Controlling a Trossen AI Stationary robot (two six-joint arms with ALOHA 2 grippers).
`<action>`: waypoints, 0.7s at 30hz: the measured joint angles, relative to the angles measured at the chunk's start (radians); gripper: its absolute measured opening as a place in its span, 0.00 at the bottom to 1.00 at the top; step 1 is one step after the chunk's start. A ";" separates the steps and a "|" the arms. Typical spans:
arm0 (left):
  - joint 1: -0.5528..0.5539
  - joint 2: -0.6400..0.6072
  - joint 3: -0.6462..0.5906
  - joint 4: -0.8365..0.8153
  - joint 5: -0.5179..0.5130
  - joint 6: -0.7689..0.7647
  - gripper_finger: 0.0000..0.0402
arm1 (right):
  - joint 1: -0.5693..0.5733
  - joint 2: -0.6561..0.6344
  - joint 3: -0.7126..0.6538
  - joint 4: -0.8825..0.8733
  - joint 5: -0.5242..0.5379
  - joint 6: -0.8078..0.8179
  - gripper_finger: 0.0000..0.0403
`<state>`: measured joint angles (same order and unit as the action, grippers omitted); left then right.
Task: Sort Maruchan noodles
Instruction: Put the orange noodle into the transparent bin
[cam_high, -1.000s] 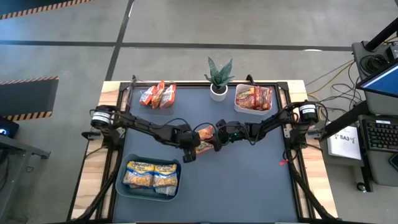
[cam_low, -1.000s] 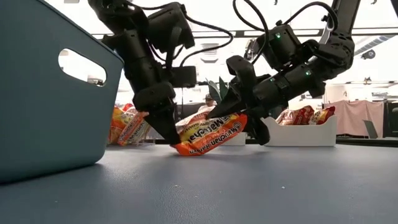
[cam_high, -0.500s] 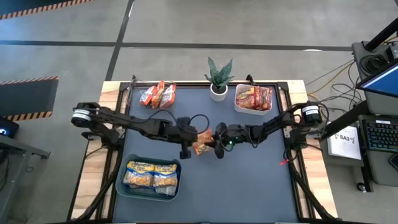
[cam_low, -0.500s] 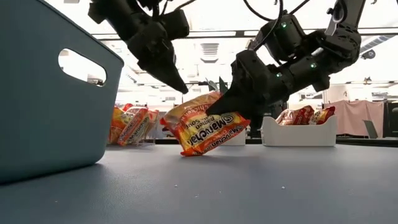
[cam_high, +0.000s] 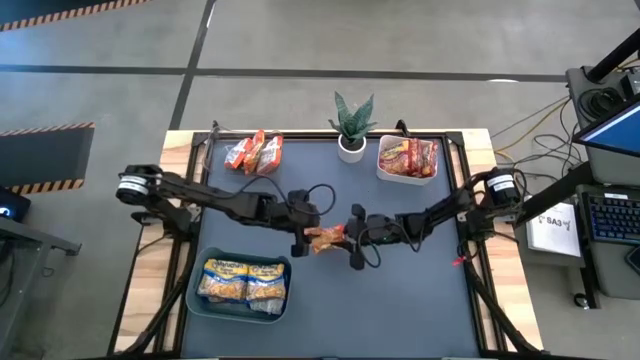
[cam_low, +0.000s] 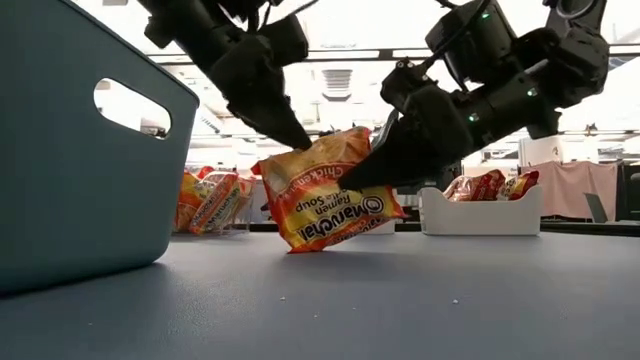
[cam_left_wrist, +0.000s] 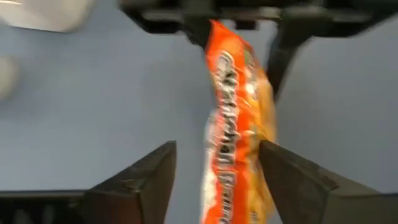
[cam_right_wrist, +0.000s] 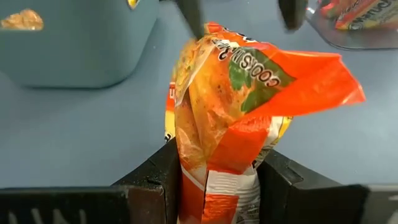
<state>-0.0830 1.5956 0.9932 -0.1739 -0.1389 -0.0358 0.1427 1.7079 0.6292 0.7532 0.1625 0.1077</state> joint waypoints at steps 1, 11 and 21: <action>0.000 0.009 0.000 0.002 0.036 0.004 0.55 | 0.005 0.000 0.000 0.000 0.012 -0.007 0.33; 0.000 0.083 0.000 0.034 0.085 -0.007 0.58 | 0.004 0.001 0.000 -0.001 0.021 -0.028 0.32; 0.000 0.079 0.000 0.035 0.053 -0.016 0.26 | 0.004 -0.002 -0.001 -0.004 0.025 0.019 0.42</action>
<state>-0.0830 1.6749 0.9928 -0.1387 -0.0860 -0.0523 0.1463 1.7059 0.6285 0.7494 0.1873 0.1265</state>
